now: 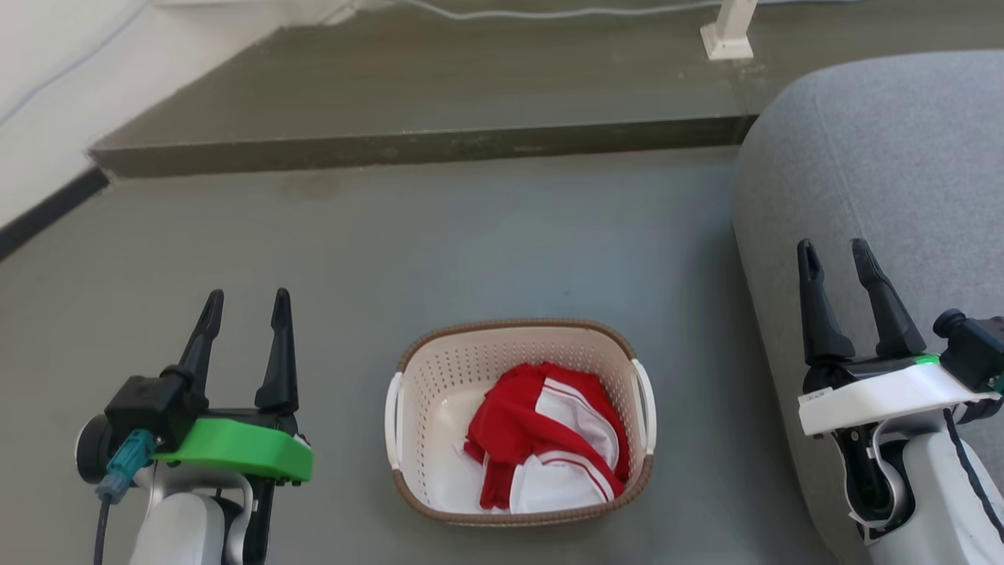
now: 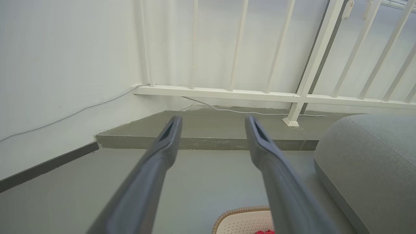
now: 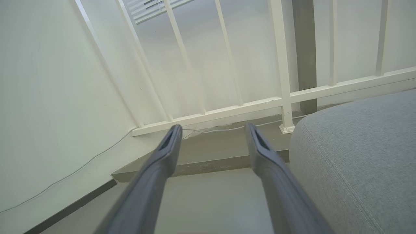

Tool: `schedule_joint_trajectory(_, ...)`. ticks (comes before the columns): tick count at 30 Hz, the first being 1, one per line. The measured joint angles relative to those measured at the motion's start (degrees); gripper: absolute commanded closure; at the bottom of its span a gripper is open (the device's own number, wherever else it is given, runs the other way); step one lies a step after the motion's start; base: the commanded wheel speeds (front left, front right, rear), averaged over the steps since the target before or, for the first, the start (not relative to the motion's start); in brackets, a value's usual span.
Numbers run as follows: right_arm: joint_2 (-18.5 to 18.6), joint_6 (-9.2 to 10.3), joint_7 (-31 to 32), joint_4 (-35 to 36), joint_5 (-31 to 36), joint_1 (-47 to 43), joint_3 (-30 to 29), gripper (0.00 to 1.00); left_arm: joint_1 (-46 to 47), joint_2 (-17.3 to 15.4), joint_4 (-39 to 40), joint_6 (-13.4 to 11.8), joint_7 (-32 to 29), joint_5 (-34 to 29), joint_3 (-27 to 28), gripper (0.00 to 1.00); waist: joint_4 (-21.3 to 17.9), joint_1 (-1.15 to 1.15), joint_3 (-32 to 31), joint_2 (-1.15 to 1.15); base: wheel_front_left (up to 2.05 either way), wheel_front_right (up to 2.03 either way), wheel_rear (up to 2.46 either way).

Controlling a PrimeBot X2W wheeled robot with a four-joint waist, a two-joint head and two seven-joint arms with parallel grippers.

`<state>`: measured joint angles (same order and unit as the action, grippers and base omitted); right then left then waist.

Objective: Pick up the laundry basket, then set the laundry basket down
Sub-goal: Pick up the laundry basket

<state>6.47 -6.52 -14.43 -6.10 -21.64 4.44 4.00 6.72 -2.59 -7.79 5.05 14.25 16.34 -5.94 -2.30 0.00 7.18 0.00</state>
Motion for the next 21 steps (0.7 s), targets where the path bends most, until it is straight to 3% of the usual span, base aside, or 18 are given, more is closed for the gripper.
schedule_joint_trajectory(8, -0.53, -0.01, 0.00, -0.73, -0.01, 1.80, -0.48, 0.00, 2.94, 0.05, 0.34, 0.05, 0.01, -0.46, -0.04, 0.00, -0.83, 0.00, 5.24, 0.00, 0.00, 0.00, 0.00)
schedule_joint_trajectory(21, -1.02, -0.26, 0.00, -9.18, -2.19, 7.90, 1.46, 0.00, 10.50, 0.23, -5.77, 0.53, 0.18, -1.43, -1.00, 0.00, -1.29, 0.00, 16.24, 0.00, 0.00, 0.00, 0.00)
